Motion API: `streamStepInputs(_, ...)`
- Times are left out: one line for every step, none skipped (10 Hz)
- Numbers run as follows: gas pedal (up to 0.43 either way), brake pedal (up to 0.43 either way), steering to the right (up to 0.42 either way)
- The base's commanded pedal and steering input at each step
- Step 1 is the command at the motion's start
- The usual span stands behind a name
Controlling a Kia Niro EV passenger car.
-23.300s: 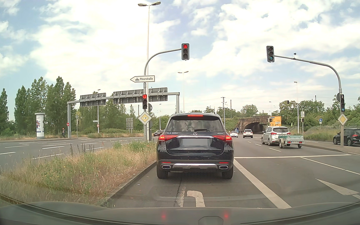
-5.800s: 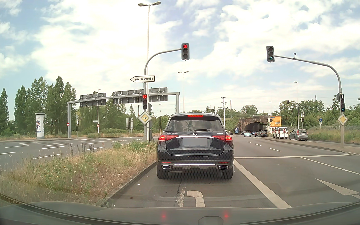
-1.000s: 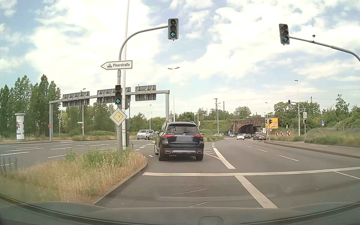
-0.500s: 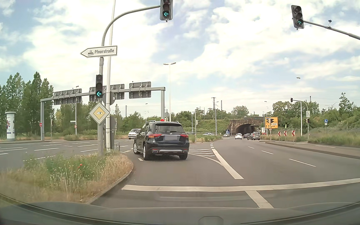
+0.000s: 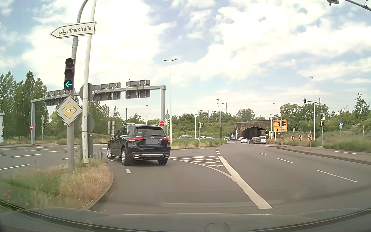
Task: Follow the waypoints while adhering to traffic rules and regulations
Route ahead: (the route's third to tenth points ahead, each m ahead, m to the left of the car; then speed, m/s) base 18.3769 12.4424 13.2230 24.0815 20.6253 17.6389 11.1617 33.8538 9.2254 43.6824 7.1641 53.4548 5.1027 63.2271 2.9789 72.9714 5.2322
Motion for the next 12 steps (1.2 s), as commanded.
streamStepInputs(0.157,0.024,0.005)
streamStepInputs(0.138,0.018,-0.003)
streamStepInputs(0.098,0.024,-0.009)
streamStepInputs(0.079,0.024,-0.017)
streamStepInputs(0.059,0.024,-0.027)
streamStepInputs(0.039,0.024,-0.040)
streamStepInputs(0.028,0.024,-0.062)
streamStepInputs(0.028,0.024,-0.080)
streamStepInputs(0.028,0.024,-0.107)
streamStepInputs(0.028,0.024,-0.131)
streamStepInputs(0.028,0.018,-0.154)
streamStepInputs(0.028,0.024,-0.173)
